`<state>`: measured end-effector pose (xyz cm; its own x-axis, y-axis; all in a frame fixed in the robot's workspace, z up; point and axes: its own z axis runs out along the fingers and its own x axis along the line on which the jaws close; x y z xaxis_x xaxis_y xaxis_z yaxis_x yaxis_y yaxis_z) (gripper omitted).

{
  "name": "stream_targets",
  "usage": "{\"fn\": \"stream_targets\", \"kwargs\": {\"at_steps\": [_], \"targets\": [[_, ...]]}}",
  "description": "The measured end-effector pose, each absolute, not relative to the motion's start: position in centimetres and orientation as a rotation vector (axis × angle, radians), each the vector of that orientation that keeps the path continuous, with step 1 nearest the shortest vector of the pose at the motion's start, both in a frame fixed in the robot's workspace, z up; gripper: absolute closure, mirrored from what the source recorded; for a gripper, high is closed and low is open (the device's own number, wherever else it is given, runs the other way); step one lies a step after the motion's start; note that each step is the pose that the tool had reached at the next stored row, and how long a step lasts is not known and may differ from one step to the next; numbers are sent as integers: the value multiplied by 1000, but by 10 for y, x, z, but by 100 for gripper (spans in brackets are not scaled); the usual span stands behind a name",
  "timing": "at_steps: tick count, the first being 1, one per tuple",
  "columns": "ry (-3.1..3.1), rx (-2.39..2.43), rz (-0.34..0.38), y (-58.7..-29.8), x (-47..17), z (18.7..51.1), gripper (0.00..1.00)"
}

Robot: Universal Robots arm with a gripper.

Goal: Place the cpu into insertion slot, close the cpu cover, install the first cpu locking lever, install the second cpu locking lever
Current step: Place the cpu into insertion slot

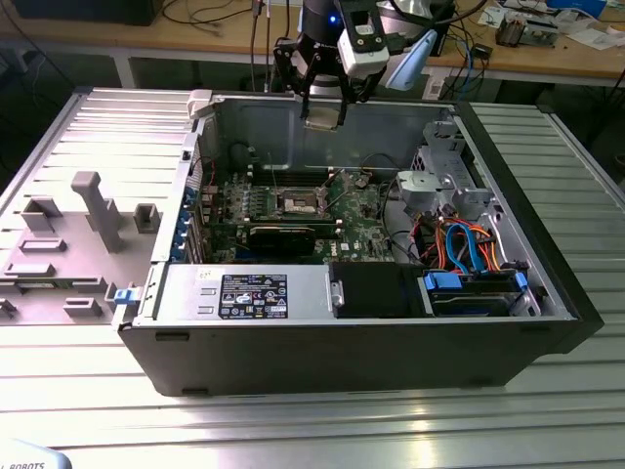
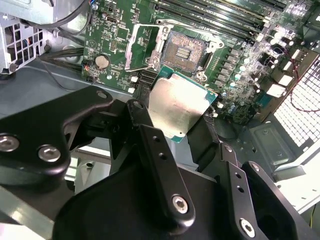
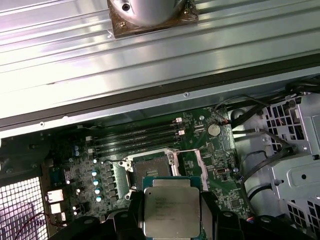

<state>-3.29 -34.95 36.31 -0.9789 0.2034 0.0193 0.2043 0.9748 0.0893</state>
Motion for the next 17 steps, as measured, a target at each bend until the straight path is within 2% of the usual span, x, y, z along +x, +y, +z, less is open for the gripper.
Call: {"fn": "stream_targets", "kwargs": {"at_steps": [17], "targets": [[-3099, -452, -143, -350, -33, 363, 46]]}}
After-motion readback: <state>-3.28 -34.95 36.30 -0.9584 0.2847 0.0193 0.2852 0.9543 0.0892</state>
